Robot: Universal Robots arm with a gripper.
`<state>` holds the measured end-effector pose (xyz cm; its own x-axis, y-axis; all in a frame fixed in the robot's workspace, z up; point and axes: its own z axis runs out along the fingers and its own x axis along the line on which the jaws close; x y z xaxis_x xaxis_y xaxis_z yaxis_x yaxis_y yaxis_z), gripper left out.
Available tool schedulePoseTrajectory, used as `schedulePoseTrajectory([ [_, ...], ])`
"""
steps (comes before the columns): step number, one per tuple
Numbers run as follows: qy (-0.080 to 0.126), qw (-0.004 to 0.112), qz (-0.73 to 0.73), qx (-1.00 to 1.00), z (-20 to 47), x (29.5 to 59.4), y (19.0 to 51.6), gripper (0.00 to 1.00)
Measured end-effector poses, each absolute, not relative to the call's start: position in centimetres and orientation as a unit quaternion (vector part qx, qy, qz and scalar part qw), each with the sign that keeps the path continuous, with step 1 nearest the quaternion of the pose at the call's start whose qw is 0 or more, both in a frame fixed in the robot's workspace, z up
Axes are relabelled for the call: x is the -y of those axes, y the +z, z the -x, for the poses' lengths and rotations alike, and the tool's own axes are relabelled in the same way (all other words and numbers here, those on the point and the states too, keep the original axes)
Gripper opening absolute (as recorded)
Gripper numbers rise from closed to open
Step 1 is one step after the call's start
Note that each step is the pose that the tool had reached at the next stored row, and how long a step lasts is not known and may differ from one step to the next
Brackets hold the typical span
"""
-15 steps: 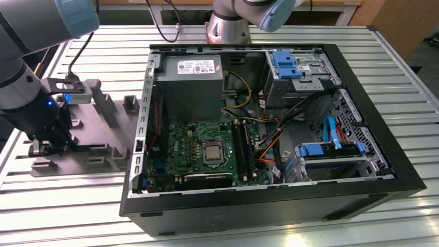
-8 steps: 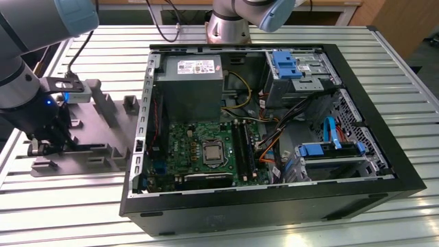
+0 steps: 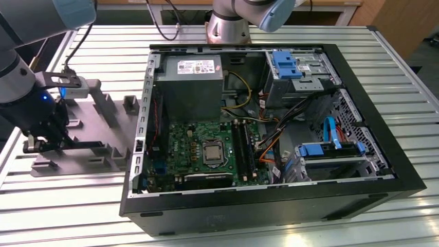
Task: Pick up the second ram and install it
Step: 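Pick up the second ram and move it above second insertion slot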
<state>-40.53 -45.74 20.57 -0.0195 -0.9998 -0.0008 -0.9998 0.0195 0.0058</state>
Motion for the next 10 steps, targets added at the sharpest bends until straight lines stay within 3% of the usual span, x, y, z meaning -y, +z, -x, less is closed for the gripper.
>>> schedulePoseTrajectory([
  [10,-0.002,0.002,-0.7,0.714,40.5,45.7,21.8,0.14],
])
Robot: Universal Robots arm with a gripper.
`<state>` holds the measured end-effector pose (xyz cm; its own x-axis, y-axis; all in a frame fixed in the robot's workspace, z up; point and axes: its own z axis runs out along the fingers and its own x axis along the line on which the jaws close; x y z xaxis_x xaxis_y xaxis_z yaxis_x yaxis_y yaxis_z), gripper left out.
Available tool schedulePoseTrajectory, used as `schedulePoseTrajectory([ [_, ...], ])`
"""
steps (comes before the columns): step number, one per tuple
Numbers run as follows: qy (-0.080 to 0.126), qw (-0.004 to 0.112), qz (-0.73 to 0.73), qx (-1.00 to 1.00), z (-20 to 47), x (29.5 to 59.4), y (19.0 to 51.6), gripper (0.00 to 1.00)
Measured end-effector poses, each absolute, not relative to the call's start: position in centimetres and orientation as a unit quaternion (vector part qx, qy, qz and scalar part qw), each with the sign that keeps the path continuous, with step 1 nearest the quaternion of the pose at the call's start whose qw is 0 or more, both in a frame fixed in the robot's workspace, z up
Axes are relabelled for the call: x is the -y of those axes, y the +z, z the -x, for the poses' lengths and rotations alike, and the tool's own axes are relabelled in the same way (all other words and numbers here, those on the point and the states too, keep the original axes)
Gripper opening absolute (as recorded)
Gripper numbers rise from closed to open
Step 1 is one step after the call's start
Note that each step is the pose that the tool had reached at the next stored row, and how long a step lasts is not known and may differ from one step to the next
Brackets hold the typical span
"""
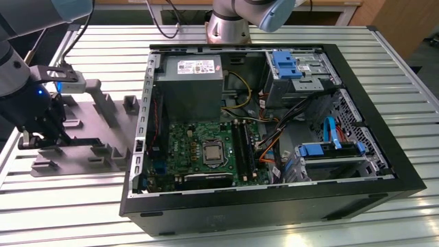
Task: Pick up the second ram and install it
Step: 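Pick up the second ram and move it above second insertion slot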
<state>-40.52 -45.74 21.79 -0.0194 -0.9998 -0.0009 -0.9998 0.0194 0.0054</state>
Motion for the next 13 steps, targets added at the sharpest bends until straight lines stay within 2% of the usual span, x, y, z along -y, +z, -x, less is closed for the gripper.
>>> schedulePoseTrajectory([
  [13,-0.002,0.002,-0.7,0.714,40.53,45.74,22.16,0.14],
])
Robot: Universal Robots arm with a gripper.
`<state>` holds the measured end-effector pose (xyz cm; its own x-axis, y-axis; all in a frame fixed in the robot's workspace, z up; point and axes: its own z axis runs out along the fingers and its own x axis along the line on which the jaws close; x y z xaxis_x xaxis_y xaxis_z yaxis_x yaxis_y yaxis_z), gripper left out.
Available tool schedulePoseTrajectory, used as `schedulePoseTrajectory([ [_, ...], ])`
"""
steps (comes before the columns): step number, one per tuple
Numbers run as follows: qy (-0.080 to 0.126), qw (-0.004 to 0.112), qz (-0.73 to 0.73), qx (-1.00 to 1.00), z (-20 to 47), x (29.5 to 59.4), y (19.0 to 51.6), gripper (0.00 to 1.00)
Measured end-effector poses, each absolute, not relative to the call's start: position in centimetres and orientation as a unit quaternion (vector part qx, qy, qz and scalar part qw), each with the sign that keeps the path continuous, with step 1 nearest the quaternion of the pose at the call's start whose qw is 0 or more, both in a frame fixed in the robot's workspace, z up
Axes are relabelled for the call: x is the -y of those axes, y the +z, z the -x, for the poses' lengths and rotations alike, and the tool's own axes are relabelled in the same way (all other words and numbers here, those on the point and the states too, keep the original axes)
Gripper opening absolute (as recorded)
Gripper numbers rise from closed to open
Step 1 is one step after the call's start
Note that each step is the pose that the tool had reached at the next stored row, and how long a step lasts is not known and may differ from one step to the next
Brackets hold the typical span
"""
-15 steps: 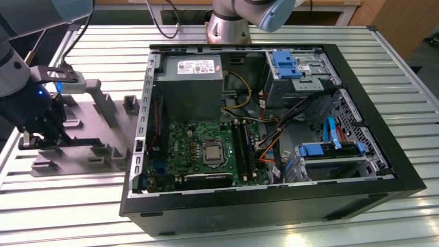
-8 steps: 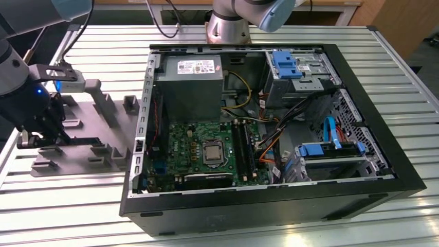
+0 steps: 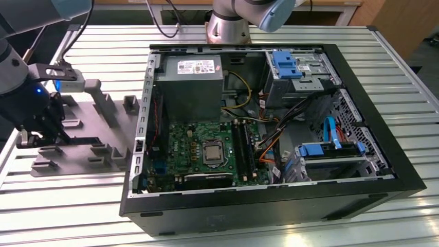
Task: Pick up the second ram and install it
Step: 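Pick up the second ram and move it above second insertion slot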
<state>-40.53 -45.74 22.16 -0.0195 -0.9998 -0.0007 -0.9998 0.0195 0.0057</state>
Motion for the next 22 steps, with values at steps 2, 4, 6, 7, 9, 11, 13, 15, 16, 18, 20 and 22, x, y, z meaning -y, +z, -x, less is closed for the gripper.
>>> schedulePoseTrajectory([
  [2,-0.002,0.002,-0.7,0.714,40.53,45.73,22.23,0.14],
  [4,-0.002,0.002,-0.7,0.714,40.52,45.72,22.26,0.14],
  [6,-0.002,0.002,-0.7,0.714,40.53,45.72,22.36,0.14],
  [7,-0.002,0.002,-0.7,0.714,40.53,45.73,22.41,0.14],
  [9,-0.002,0.002,-0.7,0.714,40.53,45.72,22.51,0.14],
  [11,-0.002,0.002,-0.7,0.714,40.53,45.72,22.58,0.14],
  [13,-0.002,0.002,-0.7,0.714,40.53,45.72,22.65,0.14],
  [15,-0.002,0.002,-0.7,0.714,40.53,45.72,22.7,0.14],
  [16,-0.002,0.002,-0.7,0.714,40.53,45.72,22.74,0.14],
  [18,-0.002,0.002,-0.7,0.714,40.53,45.71,22.81,0.14],
  [20,-0.002,0.002,-0.7,0.714,40.53,45.71,22.9,0.14],
  [22,-0.002,0.002,-0.7,0.714,40.53,45.7,23.0,0.14],
])
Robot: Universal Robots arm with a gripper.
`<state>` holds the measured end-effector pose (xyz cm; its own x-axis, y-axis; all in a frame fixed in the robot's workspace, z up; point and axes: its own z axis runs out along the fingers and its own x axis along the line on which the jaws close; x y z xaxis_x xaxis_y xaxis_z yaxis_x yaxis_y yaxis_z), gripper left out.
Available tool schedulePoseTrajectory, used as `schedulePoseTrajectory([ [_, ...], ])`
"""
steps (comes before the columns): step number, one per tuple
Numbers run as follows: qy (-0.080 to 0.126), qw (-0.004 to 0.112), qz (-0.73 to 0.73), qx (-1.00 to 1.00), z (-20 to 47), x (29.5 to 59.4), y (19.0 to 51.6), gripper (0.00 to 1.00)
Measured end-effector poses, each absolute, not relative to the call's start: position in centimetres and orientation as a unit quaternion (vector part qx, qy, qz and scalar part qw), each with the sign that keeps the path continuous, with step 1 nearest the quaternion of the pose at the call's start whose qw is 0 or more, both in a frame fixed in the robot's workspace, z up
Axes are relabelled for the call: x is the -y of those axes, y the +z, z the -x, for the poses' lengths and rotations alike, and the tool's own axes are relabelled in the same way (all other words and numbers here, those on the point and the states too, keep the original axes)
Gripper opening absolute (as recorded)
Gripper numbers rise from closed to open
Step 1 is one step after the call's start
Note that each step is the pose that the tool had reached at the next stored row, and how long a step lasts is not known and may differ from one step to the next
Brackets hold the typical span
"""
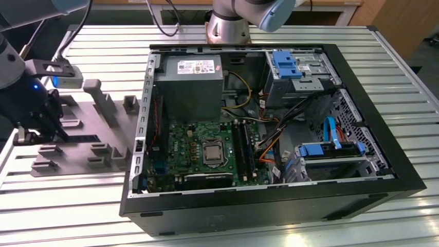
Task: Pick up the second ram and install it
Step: 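Pick up the second ram and move it above second insertion slot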
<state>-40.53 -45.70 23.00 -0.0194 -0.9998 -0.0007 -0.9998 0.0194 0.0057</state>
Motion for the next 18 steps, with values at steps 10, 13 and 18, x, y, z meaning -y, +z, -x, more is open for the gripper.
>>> schedulePoseTrajectory([
  [10,-0.002,0.002,-0.7,0.714,40.53,45.7,23.3,0.14],
  [13,-0.002,0.002,-0.7,0.714,40.53,45.7,23.47,0.14],
  [18,-0.002,0.002,-0.7,0.714,40.53,45.69,23.74,0.14],
])
